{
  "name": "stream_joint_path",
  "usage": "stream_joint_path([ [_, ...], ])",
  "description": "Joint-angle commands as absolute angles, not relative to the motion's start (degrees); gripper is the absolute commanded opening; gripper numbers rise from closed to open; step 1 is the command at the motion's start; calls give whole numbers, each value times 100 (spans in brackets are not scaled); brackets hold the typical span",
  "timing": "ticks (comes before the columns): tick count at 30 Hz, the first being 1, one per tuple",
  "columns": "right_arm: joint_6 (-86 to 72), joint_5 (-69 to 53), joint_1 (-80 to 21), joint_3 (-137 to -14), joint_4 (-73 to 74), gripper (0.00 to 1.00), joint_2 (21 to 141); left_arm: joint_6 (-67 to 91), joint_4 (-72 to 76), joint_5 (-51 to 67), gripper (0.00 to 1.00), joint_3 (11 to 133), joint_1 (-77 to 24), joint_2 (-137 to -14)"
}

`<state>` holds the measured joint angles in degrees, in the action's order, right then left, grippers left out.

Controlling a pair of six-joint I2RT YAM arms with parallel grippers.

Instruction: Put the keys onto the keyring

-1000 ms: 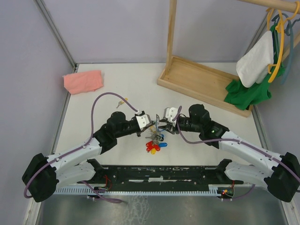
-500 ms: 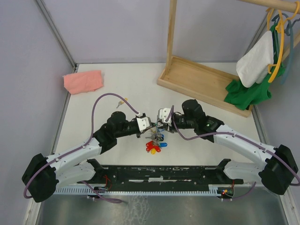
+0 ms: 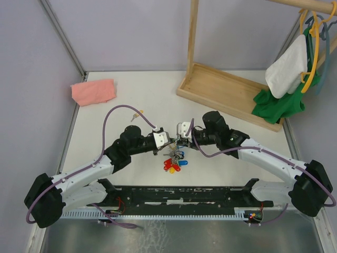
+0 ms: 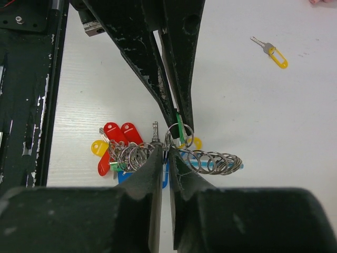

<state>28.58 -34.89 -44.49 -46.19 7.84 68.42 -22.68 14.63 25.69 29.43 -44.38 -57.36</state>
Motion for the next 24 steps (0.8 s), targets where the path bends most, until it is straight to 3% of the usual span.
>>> stream_joint_path([
  [1,2688,-3683,-4436,-4889,469,11,6848,-2418,1738,2566,3,3181,-4455,-5631],
  [3,2622,-3574,-4441,-4867,367,1,6795,-2390,1703,2447,3,3147,-4454,-5582],
  [12,1899,-3029,-4430,-4167,-1014,1,6191,-1694,1817,1661,3,2689,-4454,-5399],
  [24,656,-2248,-4447,-2895,-4151,1,6040,-727,2985,1827,3,2335,-4645,-6016],
])
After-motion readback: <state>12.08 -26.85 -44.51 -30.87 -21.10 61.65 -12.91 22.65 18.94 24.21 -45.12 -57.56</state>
